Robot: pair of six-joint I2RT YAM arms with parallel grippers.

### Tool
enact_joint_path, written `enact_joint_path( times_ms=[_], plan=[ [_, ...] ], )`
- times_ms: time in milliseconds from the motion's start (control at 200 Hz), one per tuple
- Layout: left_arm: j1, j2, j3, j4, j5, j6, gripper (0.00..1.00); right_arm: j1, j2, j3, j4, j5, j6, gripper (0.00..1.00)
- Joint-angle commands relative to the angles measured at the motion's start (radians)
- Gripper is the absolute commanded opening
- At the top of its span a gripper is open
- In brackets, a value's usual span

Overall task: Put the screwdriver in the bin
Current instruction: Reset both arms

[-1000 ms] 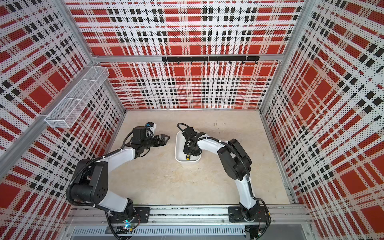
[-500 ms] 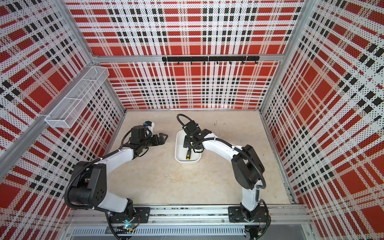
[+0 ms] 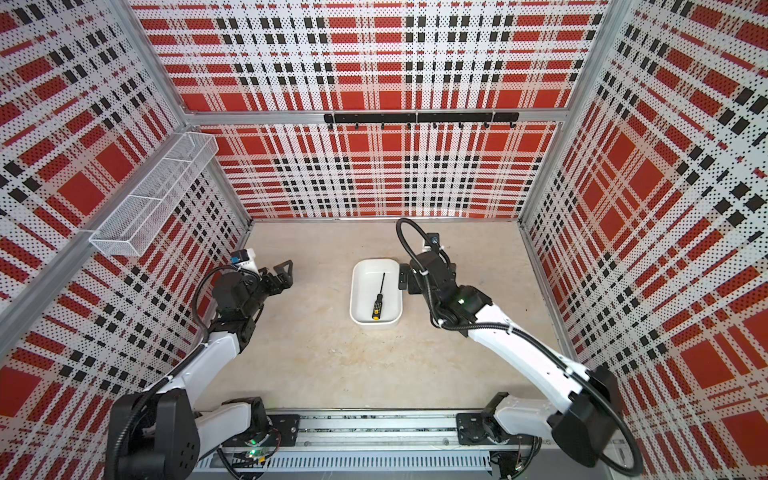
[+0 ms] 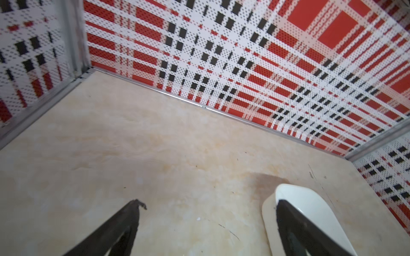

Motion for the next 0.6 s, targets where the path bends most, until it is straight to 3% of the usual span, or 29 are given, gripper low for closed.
enact_joint_path(
  times_ms=[0, 200, 366, 441, 596],
  plan=[
    [0.027, -0.023, -0.029, 0.108, 0.003, -0.024, 0.98, -0.02, -0.089, -0.077, 0.056, 0.141, -0.053, 1.0],
    [0.045, -0.016, -0.067, 0.18, -0.005, 0.008, 0.98, -0.093, -0.181, -0.195, 0.069, 0.267, -0.068, 1.0],
    [0.057, -0.051, -0.15, 0.324, -0.015, 0.056, 0.98, -0.209, -0.197, -0.337, 0.201, 0.187, -0.138, 1.0],
    [0.066, -0.062, -0.185, 0.374, -0.044, 0.079, 0.98, -0.216, -0.188, -0.408, 0.292, 0.21, -0.217, 1.0],
    [0.079, -0.08, -0.242, 0.411, -0.108, 0.146, 0.98, -0.234, -0.187, -0.602, 0.656, 0.286, -0.381, 1.0]
  ],
)
